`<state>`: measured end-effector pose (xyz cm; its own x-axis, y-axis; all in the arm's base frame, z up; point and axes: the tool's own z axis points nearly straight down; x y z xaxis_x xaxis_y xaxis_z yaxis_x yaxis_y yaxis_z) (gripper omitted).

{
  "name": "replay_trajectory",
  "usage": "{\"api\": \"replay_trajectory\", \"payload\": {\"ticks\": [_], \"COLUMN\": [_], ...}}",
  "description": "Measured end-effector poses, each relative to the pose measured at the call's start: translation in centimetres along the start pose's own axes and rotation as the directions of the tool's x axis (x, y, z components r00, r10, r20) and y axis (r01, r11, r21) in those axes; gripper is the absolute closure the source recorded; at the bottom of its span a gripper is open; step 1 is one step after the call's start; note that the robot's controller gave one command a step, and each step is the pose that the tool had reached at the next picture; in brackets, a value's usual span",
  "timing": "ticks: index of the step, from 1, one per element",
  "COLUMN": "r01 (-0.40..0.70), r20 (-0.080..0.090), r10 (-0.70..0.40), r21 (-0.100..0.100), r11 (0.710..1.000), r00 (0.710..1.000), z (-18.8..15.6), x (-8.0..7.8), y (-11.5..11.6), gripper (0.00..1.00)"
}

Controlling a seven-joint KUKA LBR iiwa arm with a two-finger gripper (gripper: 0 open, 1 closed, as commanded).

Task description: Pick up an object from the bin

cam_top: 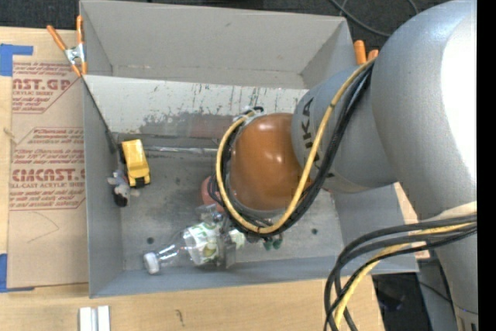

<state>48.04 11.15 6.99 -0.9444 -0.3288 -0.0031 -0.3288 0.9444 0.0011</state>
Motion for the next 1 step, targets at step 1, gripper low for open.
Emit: {"api": "replay_trajectory", "payload": {"ticks": [1], "r01": [0.000], "r20": [0.000], "r10": [0.000], "r21": [0.000], "r11": [1.000], "r00": [1.000], "z": [0.00], "x": [0.00], "y": [0.00], "gripper": [1.00]}}
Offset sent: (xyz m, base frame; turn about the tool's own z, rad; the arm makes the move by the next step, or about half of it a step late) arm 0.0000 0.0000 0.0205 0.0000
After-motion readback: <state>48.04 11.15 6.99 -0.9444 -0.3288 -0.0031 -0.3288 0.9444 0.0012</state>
